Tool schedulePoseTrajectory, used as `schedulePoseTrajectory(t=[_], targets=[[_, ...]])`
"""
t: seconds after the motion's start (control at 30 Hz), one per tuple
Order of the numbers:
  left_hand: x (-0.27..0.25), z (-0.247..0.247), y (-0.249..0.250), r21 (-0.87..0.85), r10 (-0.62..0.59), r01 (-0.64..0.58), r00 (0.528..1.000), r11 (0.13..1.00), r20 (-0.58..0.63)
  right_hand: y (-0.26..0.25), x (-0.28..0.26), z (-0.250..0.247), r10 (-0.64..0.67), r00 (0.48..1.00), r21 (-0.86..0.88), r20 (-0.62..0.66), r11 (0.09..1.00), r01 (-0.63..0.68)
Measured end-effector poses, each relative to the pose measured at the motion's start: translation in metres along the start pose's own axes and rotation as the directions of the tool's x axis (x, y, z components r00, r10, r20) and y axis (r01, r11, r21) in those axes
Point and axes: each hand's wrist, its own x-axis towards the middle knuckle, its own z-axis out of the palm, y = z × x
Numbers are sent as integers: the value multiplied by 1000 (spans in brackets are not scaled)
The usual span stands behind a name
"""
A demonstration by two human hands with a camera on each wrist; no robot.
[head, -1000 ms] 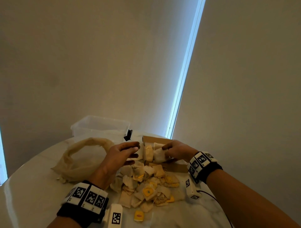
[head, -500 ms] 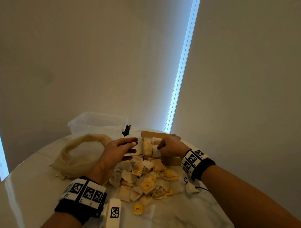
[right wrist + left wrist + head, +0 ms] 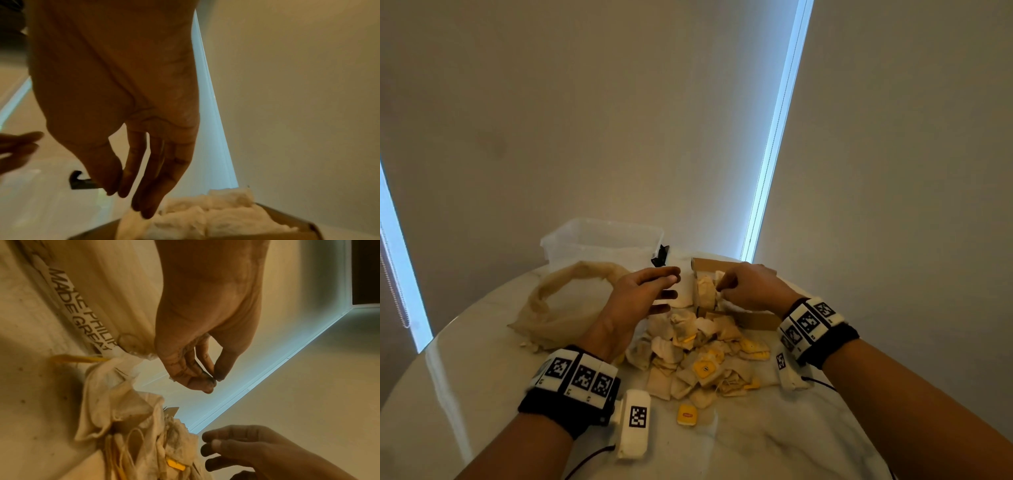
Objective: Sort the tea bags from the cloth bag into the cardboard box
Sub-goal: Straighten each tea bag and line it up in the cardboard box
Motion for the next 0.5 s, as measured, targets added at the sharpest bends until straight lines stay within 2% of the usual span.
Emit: schedulePoseTrajectory(t=[0.07,0.17,0.27,0.33,0.43,0.5], targets=[[-1,0,2,-13,21,-21,1000,1000,-6,-20,-11,-3,-46,994,52,100,998,41],[-2,0,7,-32,52,-53,999,998,-7,-49,-27,-5,-137,953,-19,271,989,147],[-2,-4,14,5,71,-70,997,997,-16,-65,-38,-4,-181,874,-64,452,970,234],[-4,-7,20,53,80,-80,997,995,8,-70,-42,-3,-133,818,-94,559,970,222],[-8,-9,35,211,57,-81,991,974,118,-66,-42,2,-100,803,-145,588,963,226],[-9,-7,43,431,-27,-71,976,899,217,-59,-44,6,-94,819,-166,566,960,224]])
